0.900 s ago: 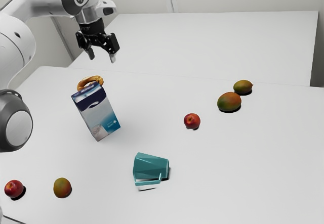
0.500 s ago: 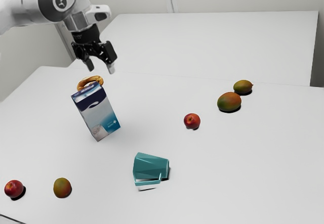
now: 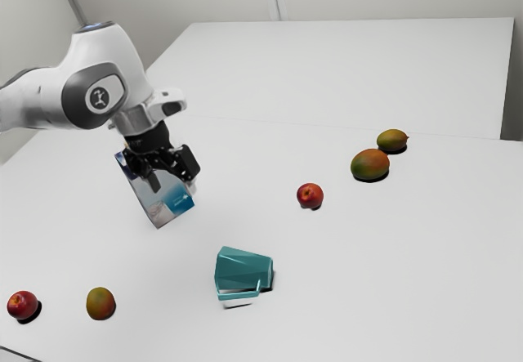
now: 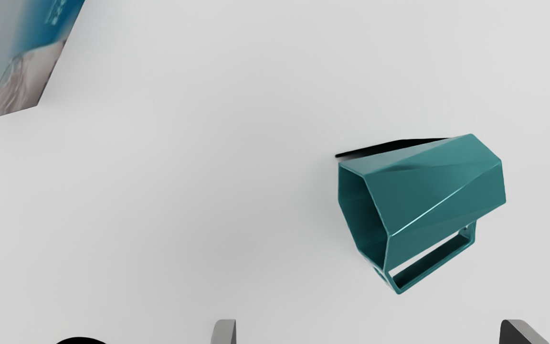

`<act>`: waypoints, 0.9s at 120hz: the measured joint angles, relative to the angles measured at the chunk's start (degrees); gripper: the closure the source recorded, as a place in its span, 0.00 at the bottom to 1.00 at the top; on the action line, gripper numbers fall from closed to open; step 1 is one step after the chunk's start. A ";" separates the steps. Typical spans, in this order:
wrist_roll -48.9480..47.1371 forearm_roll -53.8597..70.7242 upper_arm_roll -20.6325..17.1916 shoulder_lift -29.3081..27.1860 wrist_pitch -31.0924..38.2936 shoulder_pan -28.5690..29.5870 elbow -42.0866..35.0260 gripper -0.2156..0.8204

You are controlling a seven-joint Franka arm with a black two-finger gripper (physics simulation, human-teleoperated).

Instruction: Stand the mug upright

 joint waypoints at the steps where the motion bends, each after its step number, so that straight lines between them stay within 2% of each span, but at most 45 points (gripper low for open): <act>1: -0.14 -0.18 0.00 -0.03 0.40 -0.01 -0.50 0.21; 34: -3.09 -5.89 -0.07 -0.27 13.06 -0.69 -11.29 0.21; 67: -0.89 -15.97 -0.05 0.05 23.65 -1.04 -19.00 0.21; 108: 8.36 -32.68 -0.06 3.18 28.53 -1.79 -23.30 0.21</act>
